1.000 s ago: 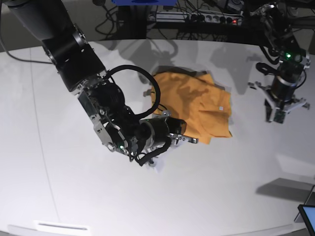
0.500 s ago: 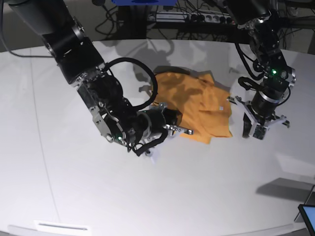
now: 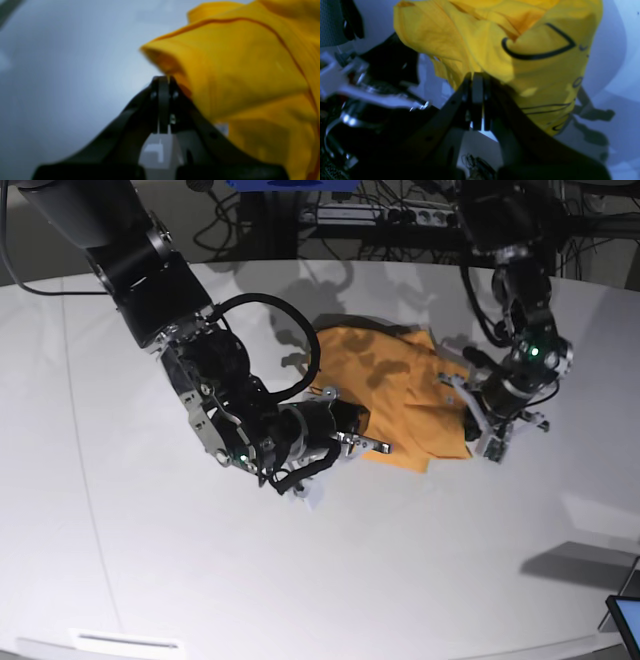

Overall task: Fold the T-shirt properly
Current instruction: 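Lower the left gripper to the stack's opposite side, then hold the stack with both grippers and square its edges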

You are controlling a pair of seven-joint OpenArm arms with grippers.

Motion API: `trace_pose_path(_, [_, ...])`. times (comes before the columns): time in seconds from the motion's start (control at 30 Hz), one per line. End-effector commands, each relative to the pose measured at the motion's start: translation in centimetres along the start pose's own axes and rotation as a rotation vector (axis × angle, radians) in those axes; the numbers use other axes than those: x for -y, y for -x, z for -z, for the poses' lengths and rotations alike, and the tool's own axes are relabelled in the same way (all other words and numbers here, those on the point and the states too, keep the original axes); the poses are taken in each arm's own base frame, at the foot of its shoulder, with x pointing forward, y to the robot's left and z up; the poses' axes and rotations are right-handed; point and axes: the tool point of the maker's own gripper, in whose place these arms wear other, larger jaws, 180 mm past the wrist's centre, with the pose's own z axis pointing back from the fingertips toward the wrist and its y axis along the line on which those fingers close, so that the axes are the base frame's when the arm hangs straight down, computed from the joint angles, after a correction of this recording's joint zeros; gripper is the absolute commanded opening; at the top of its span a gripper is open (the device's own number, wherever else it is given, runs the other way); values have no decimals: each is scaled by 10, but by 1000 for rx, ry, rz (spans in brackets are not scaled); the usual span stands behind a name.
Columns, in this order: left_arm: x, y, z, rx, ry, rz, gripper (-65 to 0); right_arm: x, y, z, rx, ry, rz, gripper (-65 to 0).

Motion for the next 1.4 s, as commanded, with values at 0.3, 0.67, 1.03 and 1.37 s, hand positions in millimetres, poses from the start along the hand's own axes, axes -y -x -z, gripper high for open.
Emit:
trace_pose_path(0.3, [-13, 6, 6, -15, -5, -12, -650, 20, -30, -12, 96, 41, -8, -650])
trace_pose_path(0.67, [-28, 15, -1, -45, -28, 18, -650, 67, -35, 7, 115, 97, -17, -650])
trace_pose_path(1.03, [-29, 15, -2, -45, -32, 17, -650, 82, -15, 15, 76, 117, 16, -650])
trace_pose_path(1.37, [-30, 14, -5, -39, -37, 22, -650, 51, -27, -12, 119, 53, -60, -650])
